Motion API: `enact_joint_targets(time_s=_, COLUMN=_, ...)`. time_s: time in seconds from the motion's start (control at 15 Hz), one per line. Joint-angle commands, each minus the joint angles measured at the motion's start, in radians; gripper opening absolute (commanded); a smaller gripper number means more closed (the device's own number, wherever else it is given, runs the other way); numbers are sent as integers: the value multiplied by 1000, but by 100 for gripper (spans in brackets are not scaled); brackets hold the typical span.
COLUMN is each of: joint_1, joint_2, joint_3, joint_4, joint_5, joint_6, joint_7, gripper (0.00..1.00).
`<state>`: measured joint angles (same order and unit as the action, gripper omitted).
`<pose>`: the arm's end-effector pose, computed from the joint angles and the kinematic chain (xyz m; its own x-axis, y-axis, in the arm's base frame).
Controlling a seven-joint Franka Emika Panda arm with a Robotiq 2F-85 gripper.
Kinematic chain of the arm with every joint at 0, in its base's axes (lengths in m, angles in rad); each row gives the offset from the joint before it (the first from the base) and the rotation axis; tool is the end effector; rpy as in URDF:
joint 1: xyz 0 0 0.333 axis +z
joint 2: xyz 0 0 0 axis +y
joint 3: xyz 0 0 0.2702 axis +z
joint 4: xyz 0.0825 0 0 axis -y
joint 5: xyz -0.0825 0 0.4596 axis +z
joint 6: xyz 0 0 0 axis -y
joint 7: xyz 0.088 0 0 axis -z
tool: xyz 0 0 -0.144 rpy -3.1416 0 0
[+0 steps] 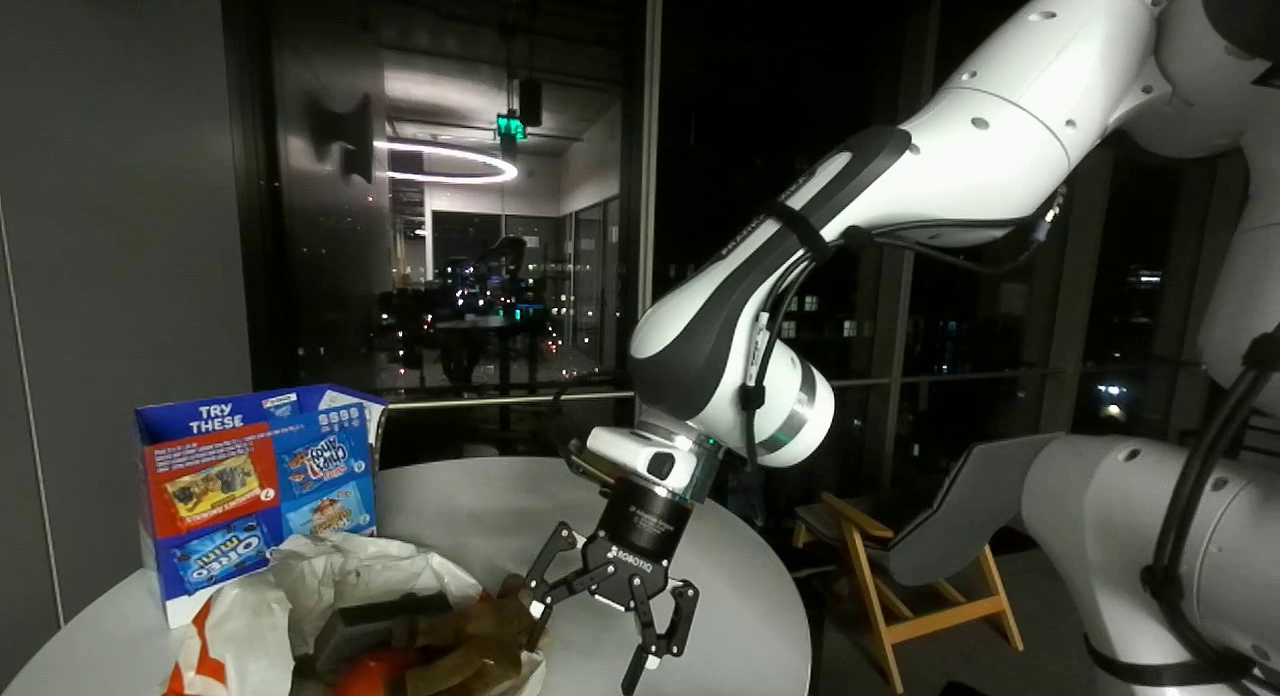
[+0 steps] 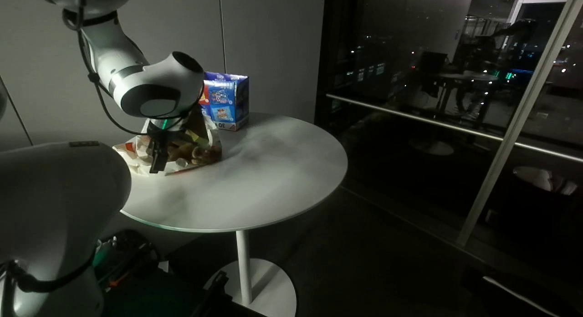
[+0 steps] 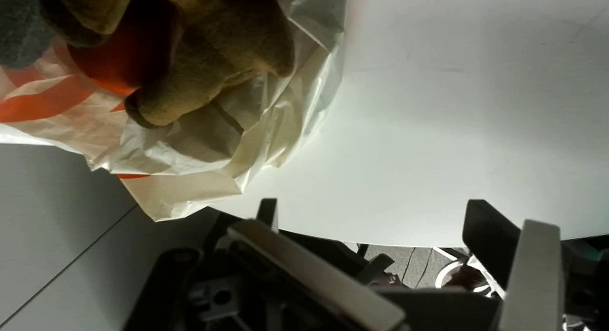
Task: Put the horse and the grey thing into the carrier bag and move it to the right
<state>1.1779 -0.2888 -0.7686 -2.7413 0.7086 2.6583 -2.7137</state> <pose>0.4049 0.2176 0.1543 -0.8056 0.5027 0.3136 0.5925 0.6848 0.4242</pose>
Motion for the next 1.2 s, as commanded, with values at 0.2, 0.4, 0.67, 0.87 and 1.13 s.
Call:
enact_joint_targets(time_s=0.2, joint_1=425, joint_2=-25, joint_3=-390, joint_4=-2, joint_5=-131, joint_6=207, joint_7=-32, gripper=100)
enact_joint_targets(time_s=0.4, joint_1=659, joint_2=-38, joint_3=-594, joint_4=15, joint_5=-144, joint_6=404, joint_7=-32, gripper=100)
enact_joint_targets(time_s=0.67, joint_1=961, joint_2=-36, joint_3=-891, joint_4=46, joint_5=-183, joint_6=582, joint_7=-33, gripper=100)
enact_joint_targets(time_s=0.87, joint_1=1137, joint_2=-65, joint_3=-1094, joint_4=62, joint_5=-216, joint_6=655, joint_7=-33, gripper=100)
enact_joint_targets(time_s=1.13, joint_1=1312, joint_2=-119, joint_3=-1278, joint_4=101, joint_5=-223, joint_6=680, joint_7=-26, gripper=68)
